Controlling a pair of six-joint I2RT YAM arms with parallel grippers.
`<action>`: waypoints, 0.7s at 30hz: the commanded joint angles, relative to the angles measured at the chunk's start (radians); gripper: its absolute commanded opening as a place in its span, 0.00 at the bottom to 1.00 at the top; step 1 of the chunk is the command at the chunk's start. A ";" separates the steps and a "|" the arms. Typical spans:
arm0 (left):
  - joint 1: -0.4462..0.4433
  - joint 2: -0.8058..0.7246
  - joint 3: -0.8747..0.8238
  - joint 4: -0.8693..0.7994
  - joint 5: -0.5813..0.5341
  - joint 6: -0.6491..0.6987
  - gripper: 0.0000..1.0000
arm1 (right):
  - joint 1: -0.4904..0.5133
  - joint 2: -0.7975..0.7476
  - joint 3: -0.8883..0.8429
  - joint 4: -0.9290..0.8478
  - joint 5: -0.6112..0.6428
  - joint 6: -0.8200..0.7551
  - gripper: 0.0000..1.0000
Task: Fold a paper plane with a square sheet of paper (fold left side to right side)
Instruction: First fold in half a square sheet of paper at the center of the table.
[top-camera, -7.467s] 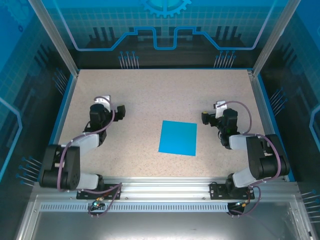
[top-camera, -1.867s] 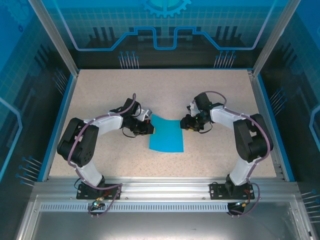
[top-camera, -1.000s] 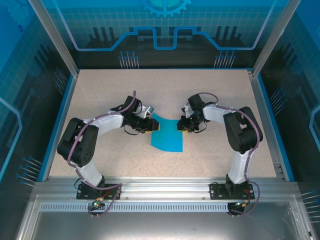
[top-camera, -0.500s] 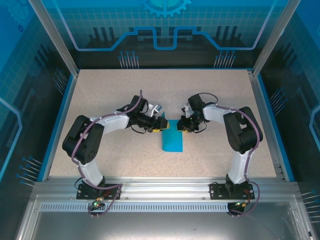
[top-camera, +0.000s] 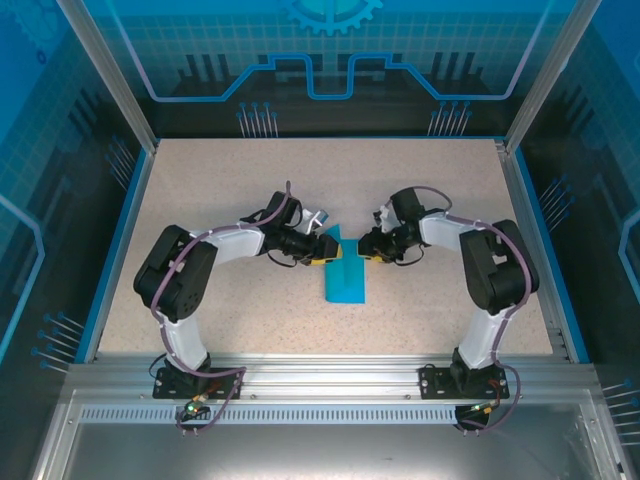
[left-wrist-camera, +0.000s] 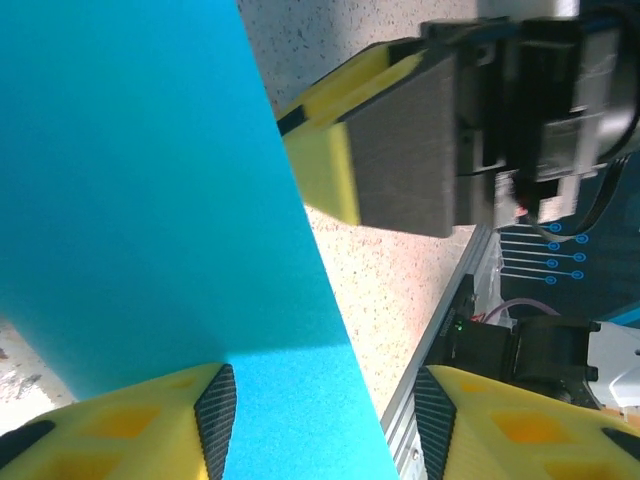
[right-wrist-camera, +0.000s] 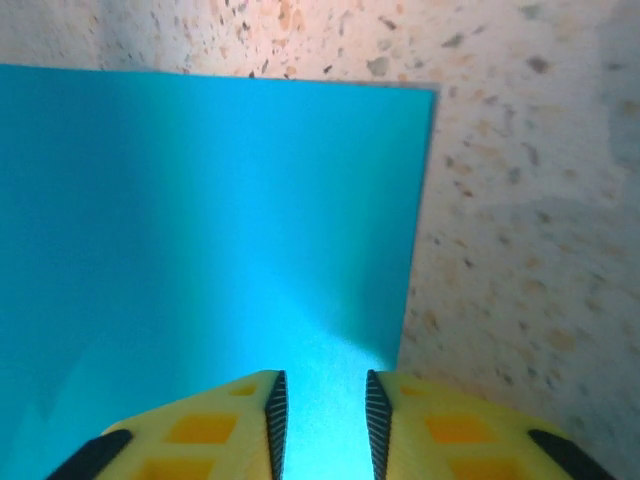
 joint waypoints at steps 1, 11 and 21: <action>-0.008 0.022 0.032 -0.008 0.029 0.002 0.49 | -0.012 -0.079 -0.009 0.071 -0.106 0.015 0.42; -0.012 0.038 0.041 -0.018 0.028 0.011 0.35 | 0.036 -0.021 0.011 0.147 -0.225 0.105 0.47; -0.012 0.026 0.054 -0.052 0.009 0.028 0.37 | 0.054 0.005 0.025 0.117 -0.222 0.086 0.15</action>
